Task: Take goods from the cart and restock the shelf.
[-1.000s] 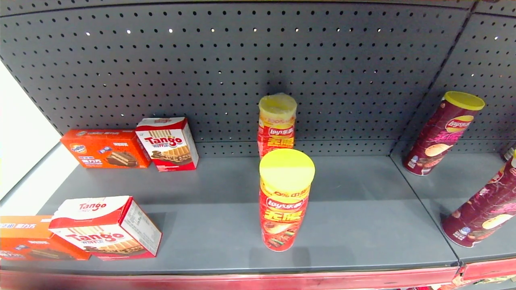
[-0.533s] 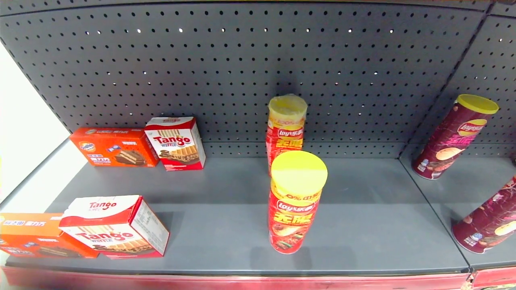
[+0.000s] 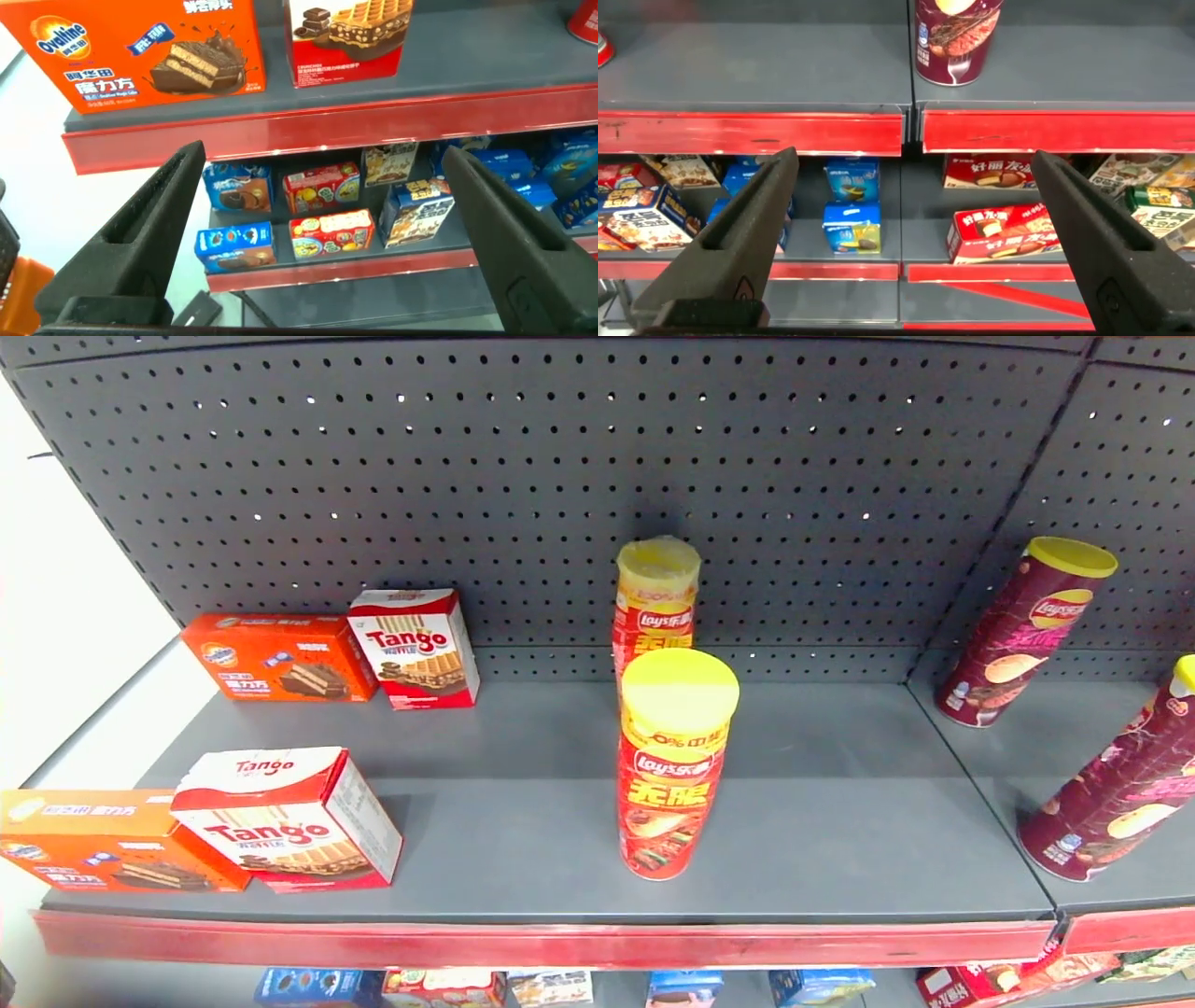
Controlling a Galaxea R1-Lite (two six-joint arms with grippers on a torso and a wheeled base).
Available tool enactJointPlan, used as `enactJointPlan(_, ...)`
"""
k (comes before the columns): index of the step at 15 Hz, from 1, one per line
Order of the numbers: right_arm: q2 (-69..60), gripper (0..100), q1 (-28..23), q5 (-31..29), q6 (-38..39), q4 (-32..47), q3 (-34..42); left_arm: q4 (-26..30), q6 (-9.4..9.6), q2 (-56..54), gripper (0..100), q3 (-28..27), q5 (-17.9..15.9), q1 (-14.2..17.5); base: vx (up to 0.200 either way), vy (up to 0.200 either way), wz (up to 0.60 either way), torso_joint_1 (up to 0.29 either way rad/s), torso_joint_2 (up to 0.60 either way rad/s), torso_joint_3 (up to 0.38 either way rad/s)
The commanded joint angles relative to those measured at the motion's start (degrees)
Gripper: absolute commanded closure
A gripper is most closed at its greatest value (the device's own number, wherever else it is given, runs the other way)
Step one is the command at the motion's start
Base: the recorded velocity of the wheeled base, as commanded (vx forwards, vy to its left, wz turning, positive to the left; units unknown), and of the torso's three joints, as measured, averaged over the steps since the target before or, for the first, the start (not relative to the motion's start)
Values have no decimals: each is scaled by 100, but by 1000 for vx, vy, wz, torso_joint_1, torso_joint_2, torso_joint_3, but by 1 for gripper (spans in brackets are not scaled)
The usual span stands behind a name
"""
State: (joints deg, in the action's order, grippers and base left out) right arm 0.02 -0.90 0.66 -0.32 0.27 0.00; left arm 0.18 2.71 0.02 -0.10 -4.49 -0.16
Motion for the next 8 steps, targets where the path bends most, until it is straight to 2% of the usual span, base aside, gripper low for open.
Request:
enactJointPlan(1, -2, 0, 2, 4, -3, 0, 0, -1, -7, -2, 0, 1, 9, -2, 0, 0, 0, 0, 0, 0)
enactJointPlan(8, -2, 0, 2, 4, 5, 0, 0, -1, -7, -2, 0, 1, 9, -2, 0, 0, 0, 0, 0, 0)
